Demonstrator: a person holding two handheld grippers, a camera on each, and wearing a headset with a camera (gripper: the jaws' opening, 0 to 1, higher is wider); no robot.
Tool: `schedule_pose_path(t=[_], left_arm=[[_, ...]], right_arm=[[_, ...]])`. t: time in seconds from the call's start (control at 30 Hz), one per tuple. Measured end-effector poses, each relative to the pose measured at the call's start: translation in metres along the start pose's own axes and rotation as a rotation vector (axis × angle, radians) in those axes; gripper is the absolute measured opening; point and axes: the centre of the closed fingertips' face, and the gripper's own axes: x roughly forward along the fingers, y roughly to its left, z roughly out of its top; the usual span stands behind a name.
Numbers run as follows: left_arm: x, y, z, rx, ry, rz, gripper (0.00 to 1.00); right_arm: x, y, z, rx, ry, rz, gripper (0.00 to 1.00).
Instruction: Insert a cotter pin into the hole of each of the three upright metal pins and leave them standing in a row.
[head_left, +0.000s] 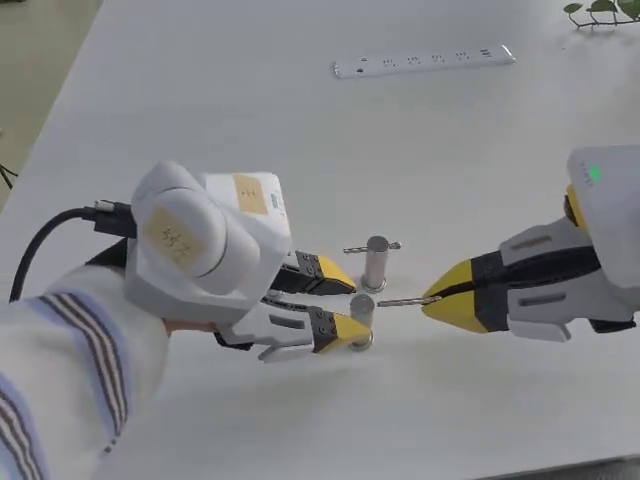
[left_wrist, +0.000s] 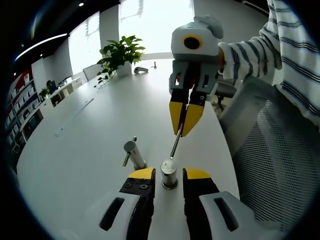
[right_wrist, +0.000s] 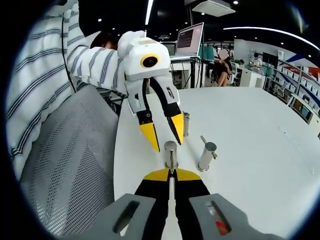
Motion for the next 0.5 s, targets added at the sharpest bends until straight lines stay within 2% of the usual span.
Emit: schedule_pose_path(t=[0.1, 0.2, 0.3, 0.5], left_arm=[[0.0010, 0.0032, 0.0018, -0.004, -0.006, 0.007, 0.15], [0.0021, 0.0003, 0.0035, -0.021, -0.008, -0.020, 0.10], [0.0022, 0.0038, 0.0037, -0.031, -0.003, -0.011, 0.10], [0.0018, 0.0038, 0.0030, -0.011, -0.001, -0.012, 0.10]], right_arm=[[0.0016, 0.0006, 0.0000, -0.001, -0.004, 0.000, 0.00], [0.0032, 0.0009, 0.0005, -0.002, -0.008, 0.004, 0.00], [0.0054, 0.0020, -0.0020, -0.006, 0.000, 0.010, 0.00], [0.0083, 0.0000, -0.0041, -0.020, 0.015, 0.007, 0.00]])
